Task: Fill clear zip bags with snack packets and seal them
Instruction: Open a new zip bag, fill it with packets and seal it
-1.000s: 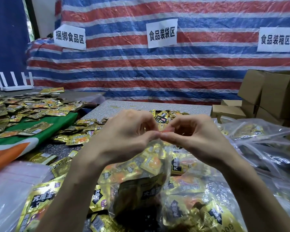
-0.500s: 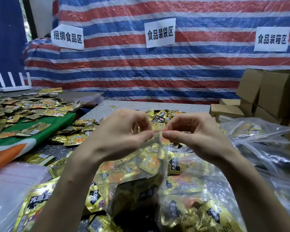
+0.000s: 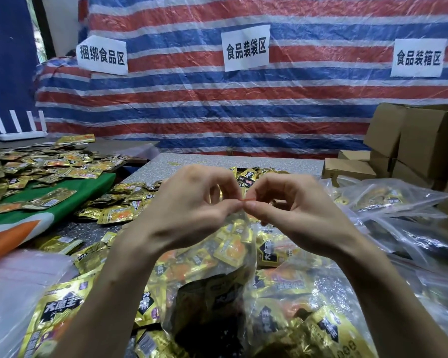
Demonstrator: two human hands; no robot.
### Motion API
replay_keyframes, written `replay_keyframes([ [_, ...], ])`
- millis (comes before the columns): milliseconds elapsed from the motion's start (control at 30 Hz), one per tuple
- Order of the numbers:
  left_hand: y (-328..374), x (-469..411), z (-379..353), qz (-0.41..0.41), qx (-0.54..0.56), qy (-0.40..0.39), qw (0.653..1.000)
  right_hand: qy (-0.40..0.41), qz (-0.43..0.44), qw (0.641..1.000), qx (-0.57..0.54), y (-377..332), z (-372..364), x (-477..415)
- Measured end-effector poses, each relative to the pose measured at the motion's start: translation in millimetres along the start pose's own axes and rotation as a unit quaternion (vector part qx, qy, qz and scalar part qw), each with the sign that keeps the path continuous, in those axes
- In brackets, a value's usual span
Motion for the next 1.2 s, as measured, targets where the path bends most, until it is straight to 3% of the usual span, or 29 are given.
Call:
replay_keyframes([
  [233, -7, 2, 6, 0.012, 0.008, -0.049, 0.999, 0.035, -0.012, 0.999, 0.015, 5, 9, 1],
  [533, -7, 2, 13, 0.022, -0.055, 0.022, 0.998, 0.013, 0.03, 0.996, 0.082, -6, -1, -1],
  [767, -15, 7, 21, 0.045, -0.026, -0.048, 0.997, 0.046, -0.003, 0.995, 0.087, 3, 8, -1],
  [1000, -18, 4, 27, 0.043, -0.042, 0.012, 0.998, 0.038, -0.023, 0.998, 0.054, 4, 14, 2],
  [1200, -28, 6, 26, 0.07, 0.034, -0.059, 0.995, 0.051, -0.043, 0.995, 0.071, 12, 21, 2],
])
Point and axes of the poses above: each hand's wrist, its own x-axis away from the middle knuckle, its own z-axis out of the back of the hand, y = z × x, the point moved 8 cm from there along -x, towards the middle knuckle, and after that the axes turned 11 degrees about z, right-handed, at the moved point
